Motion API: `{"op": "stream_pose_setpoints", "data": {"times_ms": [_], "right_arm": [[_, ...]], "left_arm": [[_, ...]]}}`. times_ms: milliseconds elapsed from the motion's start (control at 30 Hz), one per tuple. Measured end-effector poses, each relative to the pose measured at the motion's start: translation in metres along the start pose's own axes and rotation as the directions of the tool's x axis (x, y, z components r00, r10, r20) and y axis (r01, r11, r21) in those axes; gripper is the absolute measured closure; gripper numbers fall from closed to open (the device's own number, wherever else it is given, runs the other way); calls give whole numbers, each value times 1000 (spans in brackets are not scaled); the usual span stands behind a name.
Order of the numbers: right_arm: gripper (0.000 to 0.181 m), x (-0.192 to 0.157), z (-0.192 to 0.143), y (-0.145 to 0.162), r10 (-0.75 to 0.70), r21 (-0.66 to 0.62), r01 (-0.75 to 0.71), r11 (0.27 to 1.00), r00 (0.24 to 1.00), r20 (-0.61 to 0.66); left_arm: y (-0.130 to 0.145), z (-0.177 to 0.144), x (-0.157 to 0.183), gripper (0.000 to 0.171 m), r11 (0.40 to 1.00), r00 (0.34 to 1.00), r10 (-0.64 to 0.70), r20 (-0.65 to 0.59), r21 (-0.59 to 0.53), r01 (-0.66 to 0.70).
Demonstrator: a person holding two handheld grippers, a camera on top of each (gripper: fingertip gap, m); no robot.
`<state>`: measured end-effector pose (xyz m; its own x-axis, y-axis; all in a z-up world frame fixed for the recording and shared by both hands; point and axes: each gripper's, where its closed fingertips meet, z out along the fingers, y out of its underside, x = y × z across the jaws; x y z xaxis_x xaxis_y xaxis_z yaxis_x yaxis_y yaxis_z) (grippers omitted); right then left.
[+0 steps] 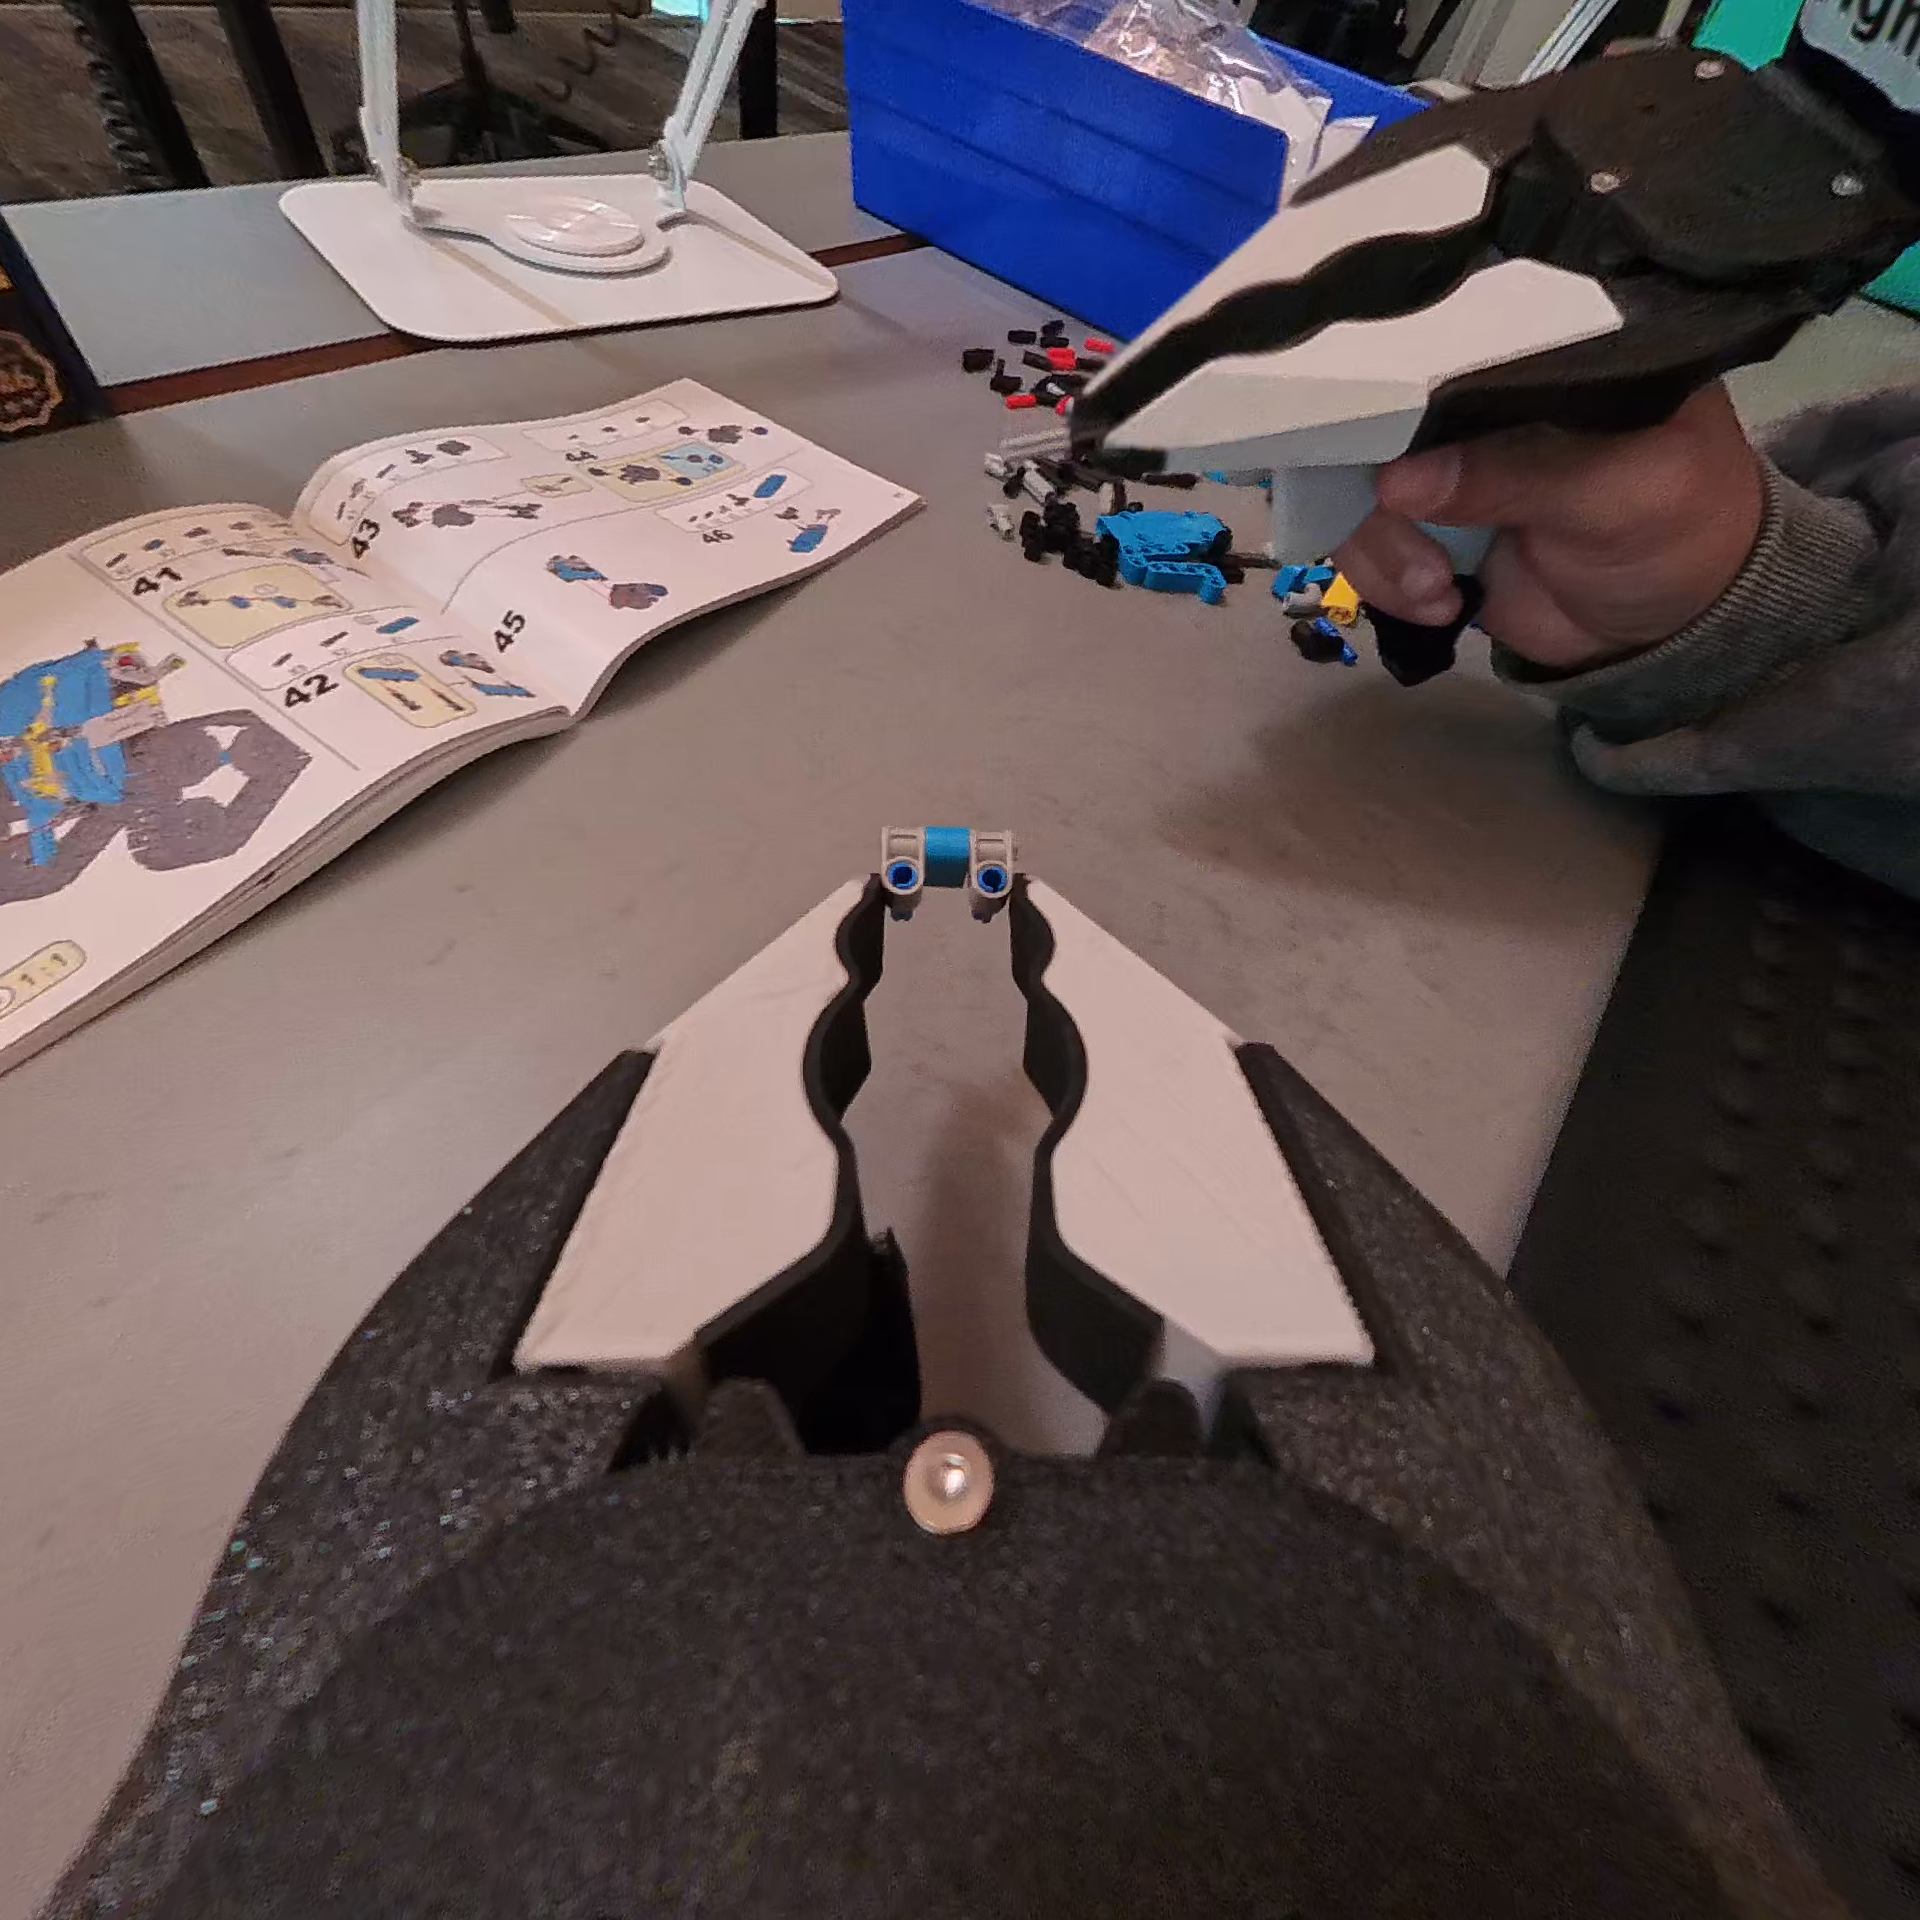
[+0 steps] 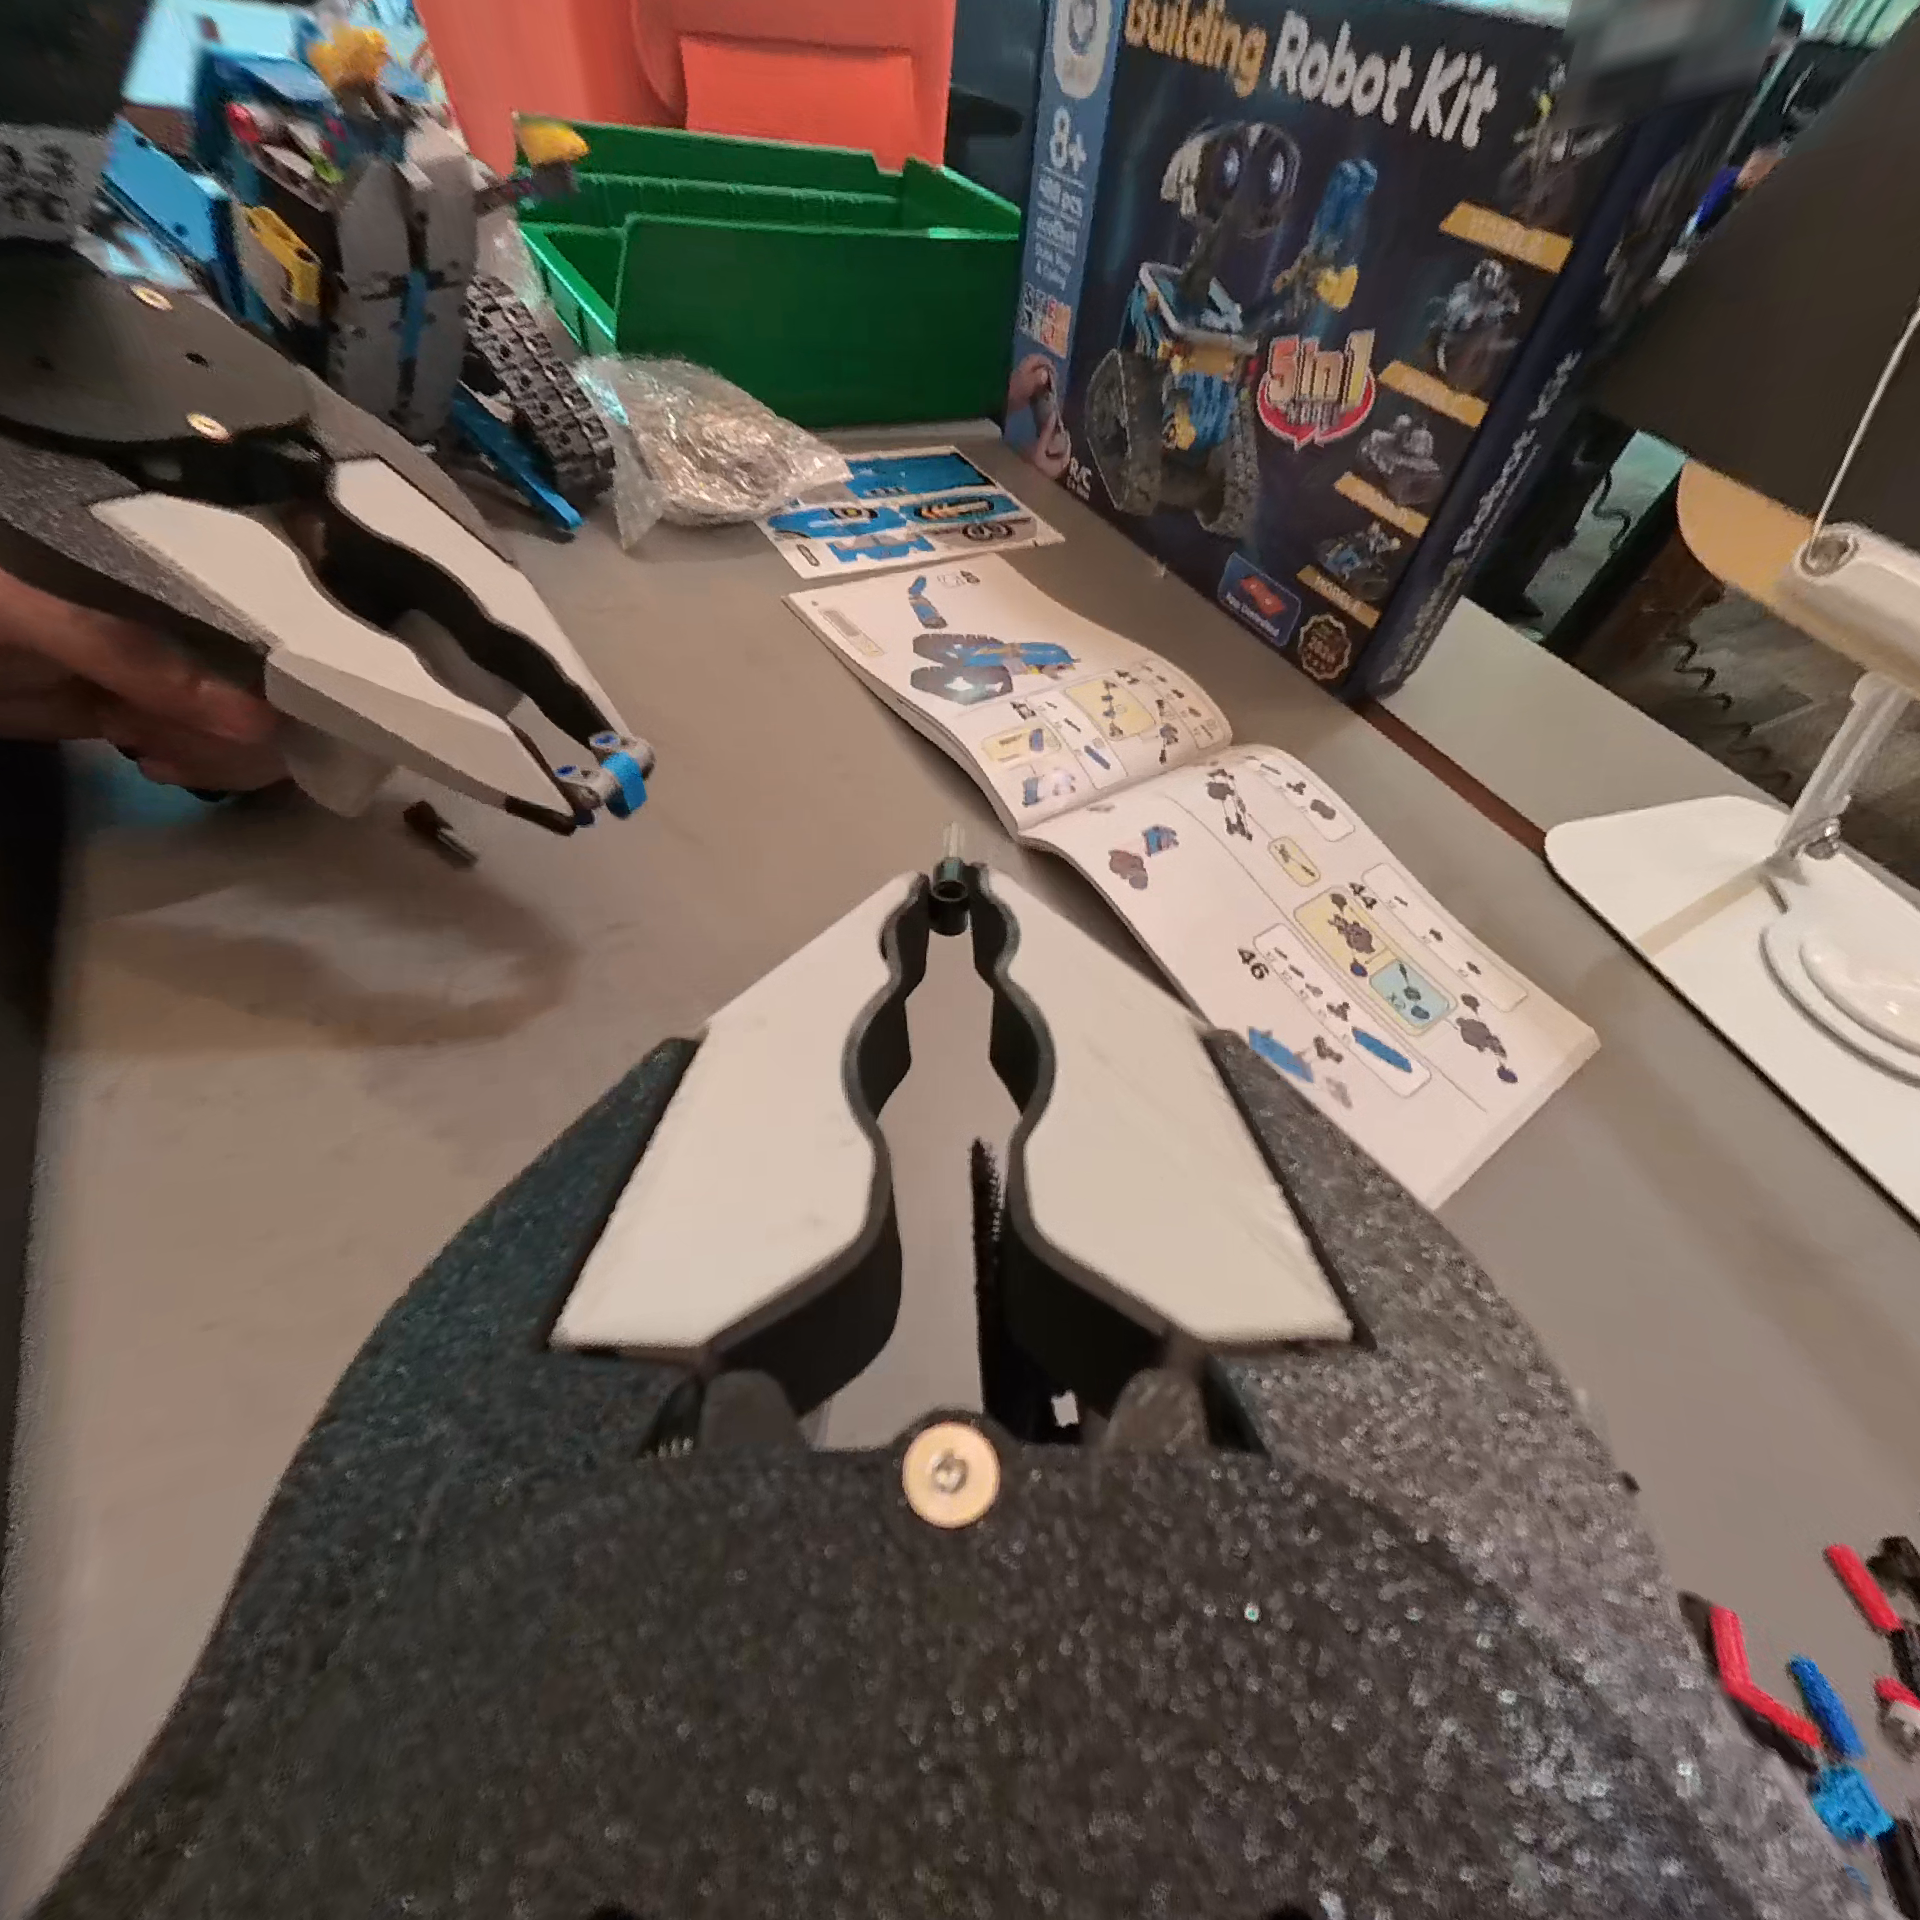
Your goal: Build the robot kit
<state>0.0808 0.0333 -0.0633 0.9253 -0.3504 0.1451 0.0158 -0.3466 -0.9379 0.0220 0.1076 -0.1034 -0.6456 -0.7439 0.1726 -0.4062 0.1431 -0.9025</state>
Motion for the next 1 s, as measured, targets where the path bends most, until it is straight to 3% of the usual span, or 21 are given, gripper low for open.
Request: {"op": "stream_pose_setpoints", "data": {"times_ms": [133, 700, 933, 1000], "right_arm": [[174, 6, 4, 11, 27, -47, -27, 998, 1000, -8], [174, 7, 1, 3, 38, -10, -38, 999, 999, -6], [174, -9, 3, 1, -9, 1, 9, 1000, 998, 56], [174, -23, 6, 6, -33, -25, 37, 999, 991, 130]], "left_arm": [[0, -2, -4, 148, 1000, 1000, -25, 5, 5, 25], [-4, -7, -2, 148, 999, 1000, -13, 0, 30, 13], [-13, -12, 13, 148, 996, 994, -29, -101, 85, 38], [-13, -12, 22, 148, 996, 988, -19, -150, 86, 32]]}}
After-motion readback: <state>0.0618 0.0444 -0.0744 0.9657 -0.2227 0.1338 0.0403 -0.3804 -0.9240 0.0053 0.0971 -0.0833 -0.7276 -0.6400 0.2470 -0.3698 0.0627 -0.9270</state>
